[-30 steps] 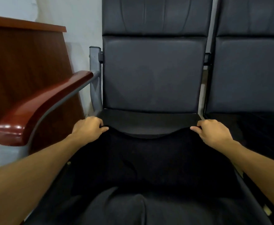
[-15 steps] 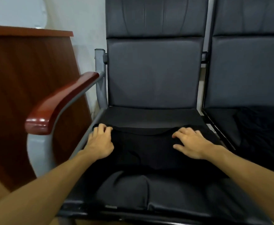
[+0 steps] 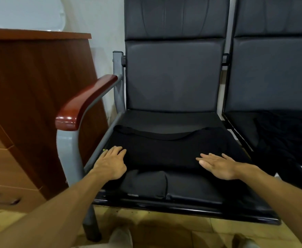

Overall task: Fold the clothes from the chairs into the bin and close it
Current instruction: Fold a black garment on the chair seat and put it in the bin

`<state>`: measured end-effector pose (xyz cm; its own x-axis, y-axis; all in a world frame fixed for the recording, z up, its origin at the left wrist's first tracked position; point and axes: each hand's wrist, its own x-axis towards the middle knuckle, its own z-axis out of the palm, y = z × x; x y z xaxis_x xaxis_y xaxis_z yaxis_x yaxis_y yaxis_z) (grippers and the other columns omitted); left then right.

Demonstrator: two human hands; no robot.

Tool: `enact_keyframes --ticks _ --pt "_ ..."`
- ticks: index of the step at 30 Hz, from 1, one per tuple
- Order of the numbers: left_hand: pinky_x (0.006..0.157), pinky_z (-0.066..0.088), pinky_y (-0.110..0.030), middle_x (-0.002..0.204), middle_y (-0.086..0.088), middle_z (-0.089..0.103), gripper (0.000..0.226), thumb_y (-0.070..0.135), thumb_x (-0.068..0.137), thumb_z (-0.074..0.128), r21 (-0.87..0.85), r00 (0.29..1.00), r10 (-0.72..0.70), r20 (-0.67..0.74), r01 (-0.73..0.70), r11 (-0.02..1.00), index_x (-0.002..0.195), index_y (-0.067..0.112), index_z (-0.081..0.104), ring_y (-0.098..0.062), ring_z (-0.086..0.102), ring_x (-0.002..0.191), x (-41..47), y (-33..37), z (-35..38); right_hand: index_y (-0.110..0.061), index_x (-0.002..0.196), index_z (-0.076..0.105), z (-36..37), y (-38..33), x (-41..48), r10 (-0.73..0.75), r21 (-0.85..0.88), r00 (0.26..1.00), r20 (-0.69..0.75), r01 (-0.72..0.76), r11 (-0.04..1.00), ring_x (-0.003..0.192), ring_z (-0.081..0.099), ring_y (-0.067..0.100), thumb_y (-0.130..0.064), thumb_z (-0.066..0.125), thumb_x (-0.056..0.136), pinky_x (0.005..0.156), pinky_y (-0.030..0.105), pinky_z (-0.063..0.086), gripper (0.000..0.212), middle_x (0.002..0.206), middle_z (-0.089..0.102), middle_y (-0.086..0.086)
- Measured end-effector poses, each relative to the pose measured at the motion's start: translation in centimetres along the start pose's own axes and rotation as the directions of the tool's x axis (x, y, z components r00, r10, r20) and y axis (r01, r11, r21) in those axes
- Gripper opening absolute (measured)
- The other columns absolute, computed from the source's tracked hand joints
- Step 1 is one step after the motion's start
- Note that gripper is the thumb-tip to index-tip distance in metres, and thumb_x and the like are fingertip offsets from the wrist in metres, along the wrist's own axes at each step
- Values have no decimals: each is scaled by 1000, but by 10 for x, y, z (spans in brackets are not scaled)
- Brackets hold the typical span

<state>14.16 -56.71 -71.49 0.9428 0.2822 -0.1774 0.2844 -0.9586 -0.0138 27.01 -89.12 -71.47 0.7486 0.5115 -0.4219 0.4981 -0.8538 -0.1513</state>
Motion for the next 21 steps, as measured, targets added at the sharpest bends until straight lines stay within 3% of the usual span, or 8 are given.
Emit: enact_keyframes --ticks 3,5,8,12,15,17,19,21 --pt "121 4 -39 161 -4 10 63 18 96 38 0 1000 -8 5 8 1000 155 15 15 -22 5 149 3 2 -5 -33 150 26 -4 5 -1 -4 19 999 -45 4 1000 149 5 9 -48 13 103 120 40 -3 51 161 15 -9" --pt "121 10 -38 157 -5 21 60 17 94 41 -26 998 5 -58 -6 1000 152 15 25 -23 19 145 6 10 -8 -31 141 45 -7 1 -1 -8 17 994 -105 10 1000 144 25 13 -47 19 104 119 40 9 48 153 34 -6" --pt "116 24 -35 154 -1 29 50 17 98 40 -229 993 77 -87 -95 969 148 18 36 -21 31 140 12 25 -11 -17 109 64 -11 -6 0 -9 13 978 -208 12 1000 113 53 15 -45 27 103 104 38 30 47 120 60 -2" --pt "114 30 -36 152 4 33 44 20 99 42 -294 969 236 78 -203 934 141 34 46 -19 33 139 10 34 -12 -16 82 61 -15 -11 -7 -27 34 978 -206 35 999 94 57 15 -43 36 102 95 36 40 41 100 63 1" --pt "103 43 -34 129 8 54 31 23 92 48 -331 974 209 92 -168 929 110 39 68 -13 52 117 5 31 -21 -27 79 63 -21 -15 -19 1 2 984 -180 -1 1000 93 57 10 -40 44 100 97 34 39 31 95 66 -6" --pt "93 48 -31 108 14 61 27 22 91 49 -357 974 210 86 -167 919 88 37 71 -8 57 102 -2 31 -29 -25 70 64 -22 -18 -24 21 27 986 -168 -16 1000 83 61 9 -40 50 98 86 28 48 34 84 67 -5" --pt "84 52 -31 94 13 63 27 21 92 48 -349 972 223 79 -182 919 84 32 71 -8 61 90 -7 33 -33 -22 62 59 -21 -22 -27 37 23 986 -162 -34 999 70 60 9 -39 52 97 74 25 50 40 72 63 -4" --pt "74 52 -31 83 10 62 23 23 94 48 -317 971 229 65 -197 928 87 28 68 -9 61 77 -11 37 -33 -24 59 53 -20 -25 -26 52 -33 982 -182 -59 998 69 58 12 -40 50 97 72 27 49 42 72 58 -4"
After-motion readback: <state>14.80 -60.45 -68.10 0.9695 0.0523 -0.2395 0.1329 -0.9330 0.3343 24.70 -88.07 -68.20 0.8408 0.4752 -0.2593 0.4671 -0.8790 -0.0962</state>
